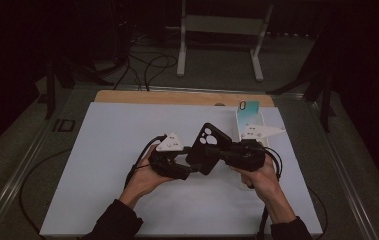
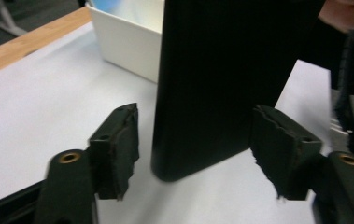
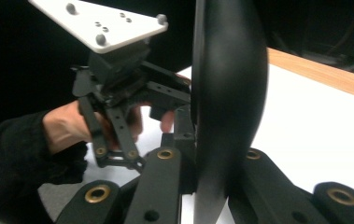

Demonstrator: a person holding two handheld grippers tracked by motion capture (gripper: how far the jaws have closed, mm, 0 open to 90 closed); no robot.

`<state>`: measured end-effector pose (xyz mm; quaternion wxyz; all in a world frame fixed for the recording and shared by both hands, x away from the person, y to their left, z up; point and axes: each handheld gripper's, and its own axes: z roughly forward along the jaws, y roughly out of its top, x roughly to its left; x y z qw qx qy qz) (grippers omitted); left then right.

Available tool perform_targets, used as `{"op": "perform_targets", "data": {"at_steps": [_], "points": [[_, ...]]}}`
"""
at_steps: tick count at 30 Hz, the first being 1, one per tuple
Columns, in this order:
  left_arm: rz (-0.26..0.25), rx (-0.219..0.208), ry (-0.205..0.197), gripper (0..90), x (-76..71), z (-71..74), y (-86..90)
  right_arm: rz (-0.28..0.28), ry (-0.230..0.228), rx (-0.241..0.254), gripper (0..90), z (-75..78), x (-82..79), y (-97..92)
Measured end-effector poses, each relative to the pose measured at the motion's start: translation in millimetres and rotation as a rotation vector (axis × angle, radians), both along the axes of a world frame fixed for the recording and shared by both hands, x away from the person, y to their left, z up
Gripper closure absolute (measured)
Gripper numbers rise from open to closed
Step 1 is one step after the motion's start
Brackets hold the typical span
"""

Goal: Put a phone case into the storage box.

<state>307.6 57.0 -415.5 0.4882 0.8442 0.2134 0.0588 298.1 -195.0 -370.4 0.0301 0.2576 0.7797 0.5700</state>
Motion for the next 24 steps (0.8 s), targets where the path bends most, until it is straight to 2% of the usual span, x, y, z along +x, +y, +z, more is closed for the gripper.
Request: {"op": "perform_targets", "data": {"at_steps": [3, 5, 8, 9, 12, 14, 15, 17, 19, 21, 24], "points": [[-0.035, -0.018, 0.009, 38.6, 0.0, 0.3, 0.7, 0.032, 0.0, 0.013, 85.7, -0.8, 1.3, 1.1], [-0.056, -0.025, 0.015, 38.0, -0.3, 0.3, 0.8, 0.062, 0.005, 0.028, 85.7, -1.7, 2.4, 0.9], [-0.072, -0.036, 0.024, 37.5, -0.3, 0.3, 0.7, 0.079, 0.006, 0.044, 85.7, -2.3, 3.1, 0.6], [-0.093, -0.045, 0.031, 37.6, -0.5, 0.1, 0.2, 0.094, 0.009, 0.063, 85.7, -2.8, 3.8, 0.6], [-0.098, -0.031, 0.022, 40.0, -1.3, -0.7, -0.7, 0.097, 0.006, 0.054, 85.8, -2.7, 3.8, 1.0], [-0.101, -0.02, 0.013, 47.2, -1.8, -1.1, -0.5, 0.096, 0.004, 0.047, 85.7, -2.5, 3.4, 0.9], [-0.107, -0.011, 0.007, 53.6, -2.6, -1.2, 0.0, 0.076, -0.009, 0.022, 82.8, -1.4, 3.4, -1.0], [-0.107, -0.013, -0.005, 60.8, -3.4, -1.1, 0.5, 0.065, -0.015, 0.015, 75.8, -0.6, 3.3, -2.3], [-0.112, -0.012, -0.008, 71.3, -3.8, -1.2, -0.4, 0.027, -0.025, -0.006, 62.3, 0.4, 3.3, -2.3], [-0.122, 0.0, -0.009, 77.4, -4.3, -2.3, -3.0, 0.002, -0.008, -0.004, 51.0, 0.7, 4.8, -1.5], [-0.126, 0.013, -0.004, 79.5, -4.1, -4.7, -4.6, -0.027, -0.018, -0.028, 38.2, 0.8, 5.3, 0.8]]}}
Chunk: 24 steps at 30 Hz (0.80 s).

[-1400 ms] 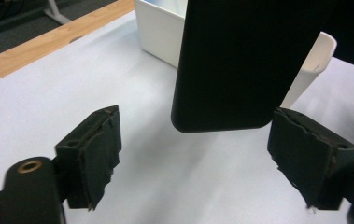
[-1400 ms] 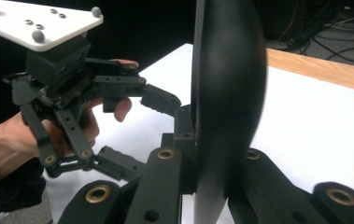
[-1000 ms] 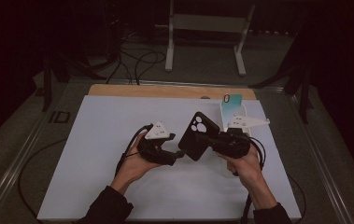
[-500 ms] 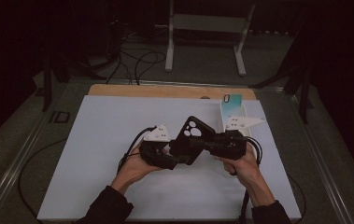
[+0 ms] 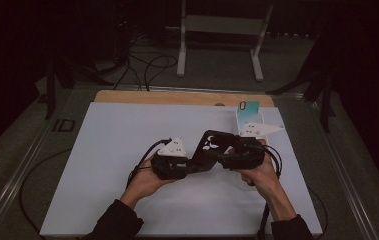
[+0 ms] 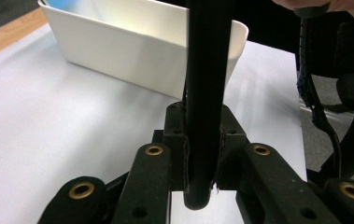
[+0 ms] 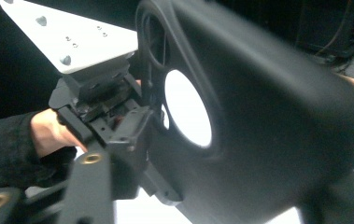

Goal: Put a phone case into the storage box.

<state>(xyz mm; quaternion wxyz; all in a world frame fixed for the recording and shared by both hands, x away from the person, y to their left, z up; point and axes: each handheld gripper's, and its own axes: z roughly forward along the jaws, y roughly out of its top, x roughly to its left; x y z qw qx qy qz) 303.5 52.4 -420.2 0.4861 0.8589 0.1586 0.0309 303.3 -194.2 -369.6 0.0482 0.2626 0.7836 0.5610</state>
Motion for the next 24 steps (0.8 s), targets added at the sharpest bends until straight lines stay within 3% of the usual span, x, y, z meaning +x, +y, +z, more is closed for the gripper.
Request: {"op": "perform_targets", "data": {"at_steps": [1, 3, 7, 14, 24], "points": [[0.008, 0.005, -0.006, 79.7, 0.1, 0.0, 0.0, -0.024, -0.002, -0.014, 29.8, 0.0, -0.4, 1.5], [0.018, 0.01, -0.013, 79.9, 0.0, 0.5, 0.2, -0.061, -0.014, -0.046, 21.5, -0.8, -0.7, 3.7], [0.035, 0.017, -0.019, 80.2, -0.5, 0.8, 1.2, -0.115, -0.002, -0.053, 13.7, -0.9, 0.5, 3.4], [0.069, 0.019, -0.02, 80.2, 1.2, -0.2, 5.2, -0.166, 0.005, -0.048, 11.7, 1.9, -0.3, -0.8], [0.106, 0.023, -0.014, 80.3, 4.3, -3.4, 6.9, -0.237, 0.019, 0.021, 10.7, 8.9, -3.9, -6.5]]}}
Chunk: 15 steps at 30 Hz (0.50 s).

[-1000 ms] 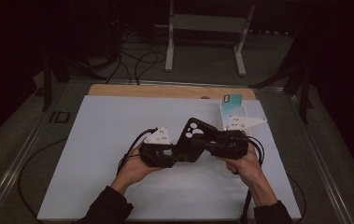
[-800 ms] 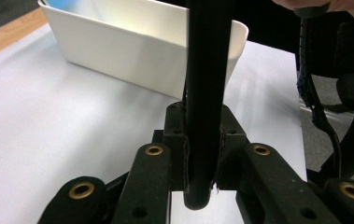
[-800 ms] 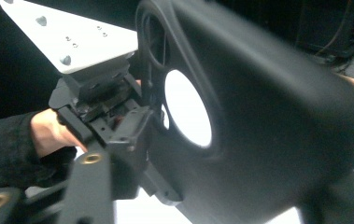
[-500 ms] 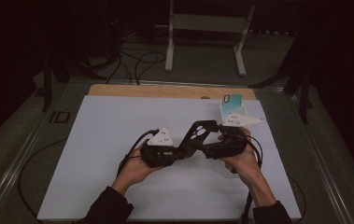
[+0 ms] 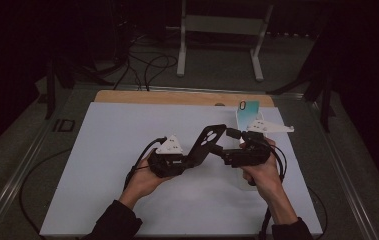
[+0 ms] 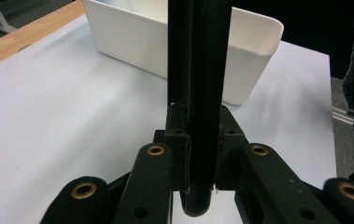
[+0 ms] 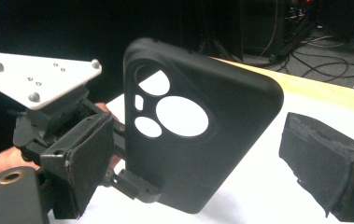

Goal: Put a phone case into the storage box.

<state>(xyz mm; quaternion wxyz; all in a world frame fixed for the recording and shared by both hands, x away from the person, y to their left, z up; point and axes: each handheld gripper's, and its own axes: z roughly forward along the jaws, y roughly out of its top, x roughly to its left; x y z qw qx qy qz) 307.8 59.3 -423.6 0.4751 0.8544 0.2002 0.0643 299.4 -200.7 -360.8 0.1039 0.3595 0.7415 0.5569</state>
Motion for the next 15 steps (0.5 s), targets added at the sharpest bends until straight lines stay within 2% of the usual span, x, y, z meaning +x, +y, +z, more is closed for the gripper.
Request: {"op": "perform_targets", "data": {"at_steps": [15], "points": [[-0.016, 0.004, 0.004, 80.4, -2.1, -1.9, -6.7, -0.055, 0.022, 0.036, 10.9, -0.4, 4.1, 13.8]]}}
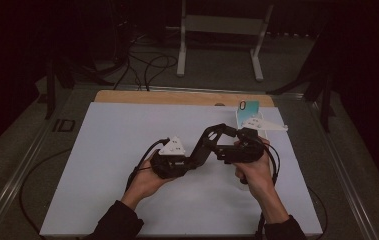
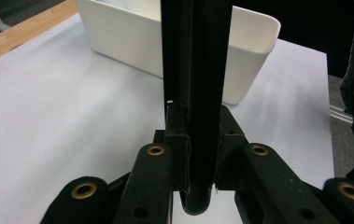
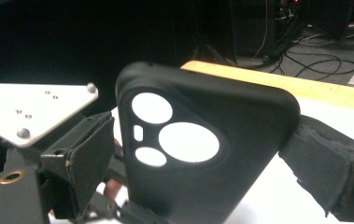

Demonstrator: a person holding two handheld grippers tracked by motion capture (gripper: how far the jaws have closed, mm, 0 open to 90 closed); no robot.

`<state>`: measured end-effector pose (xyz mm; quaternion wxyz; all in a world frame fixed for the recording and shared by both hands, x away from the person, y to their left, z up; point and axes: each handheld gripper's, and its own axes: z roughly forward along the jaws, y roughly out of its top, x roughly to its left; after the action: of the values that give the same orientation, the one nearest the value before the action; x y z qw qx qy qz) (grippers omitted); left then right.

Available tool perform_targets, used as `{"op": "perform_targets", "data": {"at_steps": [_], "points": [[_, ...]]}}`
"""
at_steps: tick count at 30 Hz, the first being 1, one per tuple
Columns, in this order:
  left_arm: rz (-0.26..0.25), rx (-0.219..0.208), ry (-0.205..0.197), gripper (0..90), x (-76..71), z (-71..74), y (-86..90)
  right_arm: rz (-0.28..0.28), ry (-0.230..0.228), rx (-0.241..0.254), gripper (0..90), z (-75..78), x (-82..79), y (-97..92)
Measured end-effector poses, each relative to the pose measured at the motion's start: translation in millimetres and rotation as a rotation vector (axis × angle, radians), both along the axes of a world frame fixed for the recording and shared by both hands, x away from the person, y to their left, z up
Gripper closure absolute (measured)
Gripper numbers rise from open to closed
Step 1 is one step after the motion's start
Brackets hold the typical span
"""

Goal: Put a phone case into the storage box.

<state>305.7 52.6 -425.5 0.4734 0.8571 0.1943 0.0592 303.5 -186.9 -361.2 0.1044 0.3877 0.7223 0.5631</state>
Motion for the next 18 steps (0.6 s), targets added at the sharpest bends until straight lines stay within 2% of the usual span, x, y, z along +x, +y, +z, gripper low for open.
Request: {"op": "perform_targets", "data": {"at_steps": [5, 6, 7, 18], "points": [[-0.004, 0.001, 0.0, 80.4, -0.6, -0.3, -1.3, -0.013, -0.017, -0.013, 12.1, 1.0, -0.4, 5.7], [-0.001, -0.02, 0.006, 80.4, -0.7, -0.2, -2.1, -0.013, -0.017, -0.013, 12.1, 1.0, -0.4, 5.7], [-0.001, -0.02, 0.006, 80.4, -0.7, -0.2, -2.1, -0.02, -0.026, 0.001, 12.1, 1.2, -0.6, 7.0], [-0.008, -0.026, 0.008, 80.6, -1.5, -1.2, -6.9, -0.029, -0.014, 0.012, 10.5, -2.6, 2.1, 9.2]]}}
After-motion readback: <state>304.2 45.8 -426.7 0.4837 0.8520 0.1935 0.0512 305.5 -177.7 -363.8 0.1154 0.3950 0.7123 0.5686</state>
